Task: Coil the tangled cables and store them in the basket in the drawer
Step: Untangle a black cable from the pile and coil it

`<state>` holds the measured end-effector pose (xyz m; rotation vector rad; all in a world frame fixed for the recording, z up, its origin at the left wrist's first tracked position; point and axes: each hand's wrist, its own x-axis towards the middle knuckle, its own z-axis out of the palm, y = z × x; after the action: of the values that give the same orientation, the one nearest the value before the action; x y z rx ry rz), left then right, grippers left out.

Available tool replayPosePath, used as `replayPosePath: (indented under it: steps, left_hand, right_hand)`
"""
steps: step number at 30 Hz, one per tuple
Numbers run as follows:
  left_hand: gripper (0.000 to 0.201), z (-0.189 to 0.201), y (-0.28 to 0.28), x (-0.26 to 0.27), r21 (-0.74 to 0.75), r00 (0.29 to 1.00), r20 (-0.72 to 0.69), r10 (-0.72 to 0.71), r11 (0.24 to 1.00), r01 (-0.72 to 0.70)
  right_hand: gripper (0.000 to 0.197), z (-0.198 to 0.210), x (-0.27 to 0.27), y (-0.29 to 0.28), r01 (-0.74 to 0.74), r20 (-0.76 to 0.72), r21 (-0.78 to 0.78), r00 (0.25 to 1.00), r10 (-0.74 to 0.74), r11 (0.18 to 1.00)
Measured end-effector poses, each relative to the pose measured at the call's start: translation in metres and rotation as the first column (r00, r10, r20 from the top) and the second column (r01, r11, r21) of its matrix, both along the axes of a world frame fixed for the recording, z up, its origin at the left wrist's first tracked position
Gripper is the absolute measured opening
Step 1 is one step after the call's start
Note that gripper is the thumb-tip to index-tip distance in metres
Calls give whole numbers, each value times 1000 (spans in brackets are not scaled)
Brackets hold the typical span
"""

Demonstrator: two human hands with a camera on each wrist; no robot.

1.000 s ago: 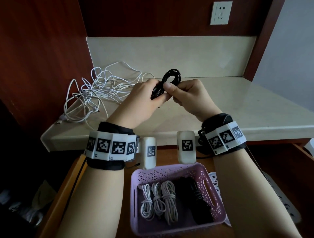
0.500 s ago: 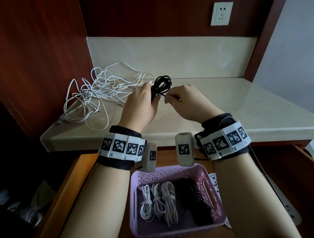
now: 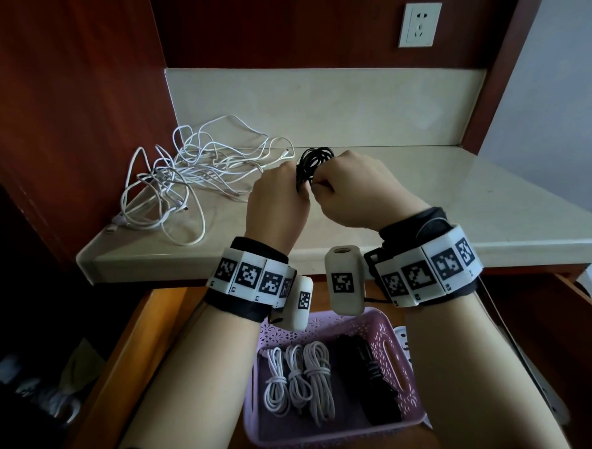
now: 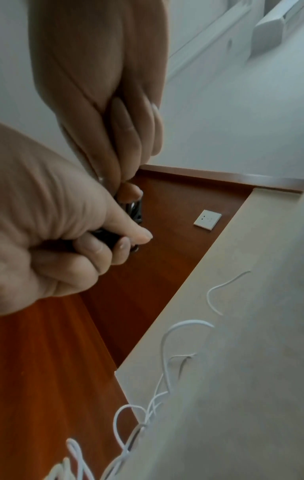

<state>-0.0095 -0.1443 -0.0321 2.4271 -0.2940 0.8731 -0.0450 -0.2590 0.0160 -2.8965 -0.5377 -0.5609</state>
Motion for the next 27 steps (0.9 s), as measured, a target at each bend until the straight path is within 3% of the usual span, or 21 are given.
replayPosePath:
  steps: [4, 8, 11, 15, 18, 21, 23, 27]
  left_hand:
    - [36, 4, 10, -3, 26, 999, -45, 8, 1000, -7]
    - [37, 7, 14, -8, 14, 997, -72, 40, 999, -39]
    - [36, 7, 12, -8, 40, 990, -112, 81, 996, -76]
    - [23, 3, 8, -8, 170, 993, -85, 85, 983, -70]
    - [8, 5, 6, -10, 283, 997, -67, -25, 958, 43]
    - [10, 10, 8, -11, 376, 963, -202, -178, 894, 244]
    - [4, 14, 14, -11, 317, 935, -267, -233, 895, 314]
    - [14, 20, 25, -15, 102, 875, -251, -415, 887, 450]
  right_hand:
    - [31, -4, 5, -2, -66, -80, 82, 994, 72, 994]
    - [18, -7, 2, -2, -94, -171, 20, 981, 96, 995]
    - [23, -8, 1, -3, -61, -248, -18, 967, 55, 998]
    - [19, -4, 0, -2, -80, -153, -12, 985, 78, 997]
    - [15, 2, 0, -6, -133, -77, -7, 988, 132, 991]
    - [9, 3, 4, -17, -260, -13, 123, 964, 264, 958]
    - [7, 1, 4, -21, -328, 37, 240, 944, 329, 914]
    - [9, -3, 5, -31, -360, 148, 502, 932, 332, 787]
